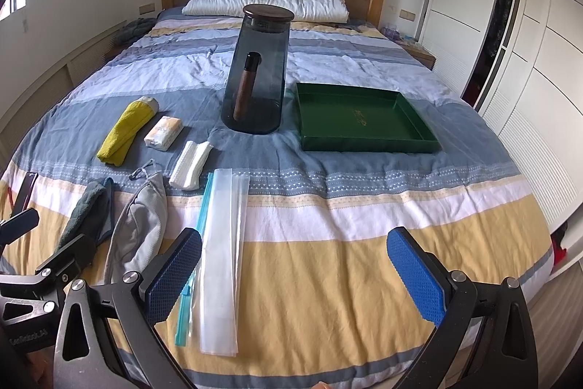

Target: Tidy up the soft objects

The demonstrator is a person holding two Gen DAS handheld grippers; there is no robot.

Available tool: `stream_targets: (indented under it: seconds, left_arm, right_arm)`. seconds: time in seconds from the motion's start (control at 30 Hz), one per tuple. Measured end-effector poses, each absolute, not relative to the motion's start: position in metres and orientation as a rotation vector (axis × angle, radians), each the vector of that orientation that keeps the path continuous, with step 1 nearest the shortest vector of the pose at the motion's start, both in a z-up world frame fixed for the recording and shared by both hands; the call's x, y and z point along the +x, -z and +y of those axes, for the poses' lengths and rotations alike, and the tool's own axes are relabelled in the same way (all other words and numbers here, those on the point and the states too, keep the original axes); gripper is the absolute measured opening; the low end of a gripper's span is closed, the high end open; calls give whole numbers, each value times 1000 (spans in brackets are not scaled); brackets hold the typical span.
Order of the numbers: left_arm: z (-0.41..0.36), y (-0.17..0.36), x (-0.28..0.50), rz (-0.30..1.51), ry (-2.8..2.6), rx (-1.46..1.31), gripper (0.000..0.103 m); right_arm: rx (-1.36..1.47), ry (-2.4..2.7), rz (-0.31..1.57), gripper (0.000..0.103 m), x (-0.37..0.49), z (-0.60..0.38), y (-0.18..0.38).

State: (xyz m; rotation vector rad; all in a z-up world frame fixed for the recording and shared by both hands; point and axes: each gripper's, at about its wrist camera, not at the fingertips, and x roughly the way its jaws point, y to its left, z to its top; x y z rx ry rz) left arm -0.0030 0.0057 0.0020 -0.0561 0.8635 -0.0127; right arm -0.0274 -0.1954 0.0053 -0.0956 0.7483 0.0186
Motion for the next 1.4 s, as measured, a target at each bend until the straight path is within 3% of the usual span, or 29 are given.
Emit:
stream_targets:
  seconds: [1.4]
  left_arm:
    - [10,-1,-2,871,17,-50,102]
  right_arm:
    - [-106,-20,755,103,-25,-193,-3]
